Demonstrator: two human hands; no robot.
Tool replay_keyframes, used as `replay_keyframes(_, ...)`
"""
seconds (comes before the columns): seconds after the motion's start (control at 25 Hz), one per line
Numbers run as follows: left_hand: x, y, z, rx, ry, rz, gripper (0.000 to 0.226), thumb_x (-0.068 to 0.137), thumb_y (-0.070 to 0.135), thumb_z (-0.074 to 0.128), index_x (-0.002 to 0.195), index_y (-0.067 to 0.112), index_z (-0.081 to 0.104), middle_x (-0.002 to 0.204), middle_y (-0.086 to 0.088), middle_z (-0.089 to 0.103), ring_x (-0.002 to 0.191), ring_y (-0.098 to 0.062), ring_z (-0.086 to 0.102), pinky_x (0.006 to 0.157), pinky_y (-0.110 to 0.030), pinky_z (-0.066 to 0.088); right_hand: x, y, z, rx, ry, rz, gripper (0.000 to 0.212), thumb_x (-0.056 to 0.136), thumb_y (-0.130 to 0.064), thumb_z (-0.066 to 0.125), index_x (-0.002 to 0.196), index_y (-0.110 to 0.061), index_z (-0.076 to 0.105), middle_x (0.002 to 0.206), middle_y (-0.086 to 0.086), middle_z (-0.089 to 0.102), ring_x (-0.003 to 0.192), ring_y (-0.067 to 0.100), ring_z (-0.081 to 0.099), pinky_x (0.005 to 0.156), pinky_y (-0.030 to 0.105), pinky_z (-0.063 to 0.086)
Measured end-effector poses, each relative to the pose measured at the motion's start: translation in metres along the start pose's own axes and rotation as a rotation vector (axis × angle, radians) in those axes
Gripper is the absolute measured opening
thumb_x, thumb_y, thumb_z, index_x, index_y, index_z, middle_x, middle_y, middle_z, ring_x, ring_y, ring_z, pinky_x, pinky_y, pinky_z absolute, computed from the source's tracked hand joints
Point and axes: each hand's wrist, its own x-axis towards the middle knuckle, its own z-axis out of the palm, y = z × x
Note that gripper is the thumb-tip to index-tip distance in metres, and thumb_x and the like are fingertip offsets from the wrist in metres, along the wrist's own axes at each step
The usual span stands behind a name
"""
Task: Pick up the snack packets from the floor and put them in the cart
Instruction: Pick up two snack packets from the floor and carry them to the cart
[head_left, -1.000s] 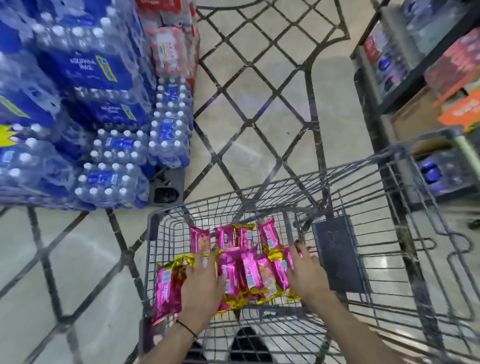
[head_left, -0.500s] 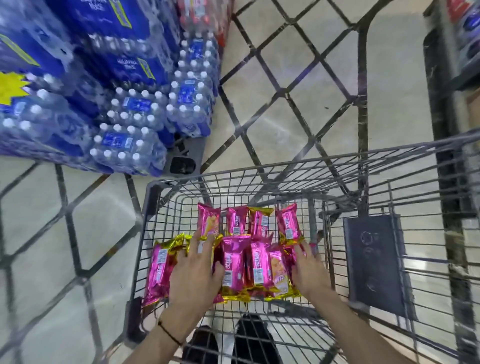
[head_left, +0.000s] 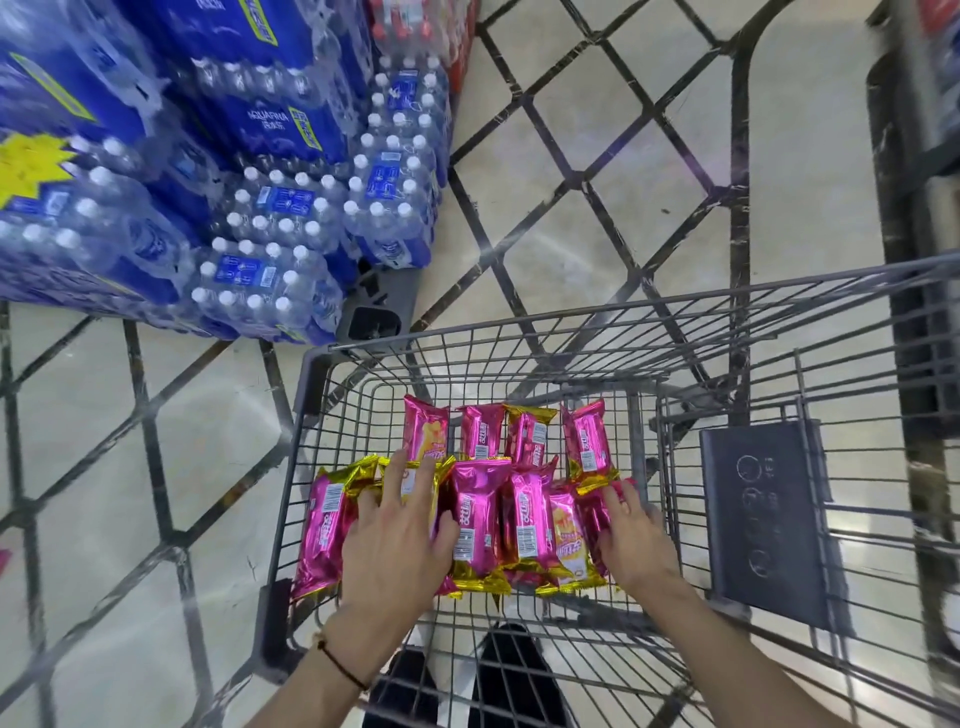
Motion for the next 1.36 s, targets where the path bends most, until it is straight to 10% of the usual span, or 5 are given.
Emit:
replay_keyframes(0.64, -0.024, -0.020, -0.137, 0.018, 0.183, 0.179, 0.052, 0.089, 0.047, 0.054, 0.134, 0.021, 0.055, 0.136, -0.007, 0.056, 0.109, -0.035, 0.057, 0.076, -0.046, 0.057, -0.113, -0.077, -0.176, -0.215, 0.354, -0.042, 0.055, 0.096, -0.034, 0.047, 0.148, -0.020, 0.032, 0.154, 0.007, 0.033, 0.134, 0.034, 0.037, 0.099, 0.046, 0.048)
replay_keyframes(1.36, -0.036, -0.168, -0.359, 0.047, 0.433, 0.052, 0.046, 0.094, 0.046, 0.041, 0.134, 0.024, 0.044, 0.141, -0.004, 0.045, 0.121, -0.033, 0.046, 0.093, -0.046, 0.044, -0.235, -0.338, -0.370, -0.284, 0.827, -0.485, 0.047, 0.092, -0.037, 0.047, 0.136, -0.023, 0.043, 0.143, 0.004, 0.046, 0.120, 0.033, 0.047, 0.085, 0.047, 0.051)
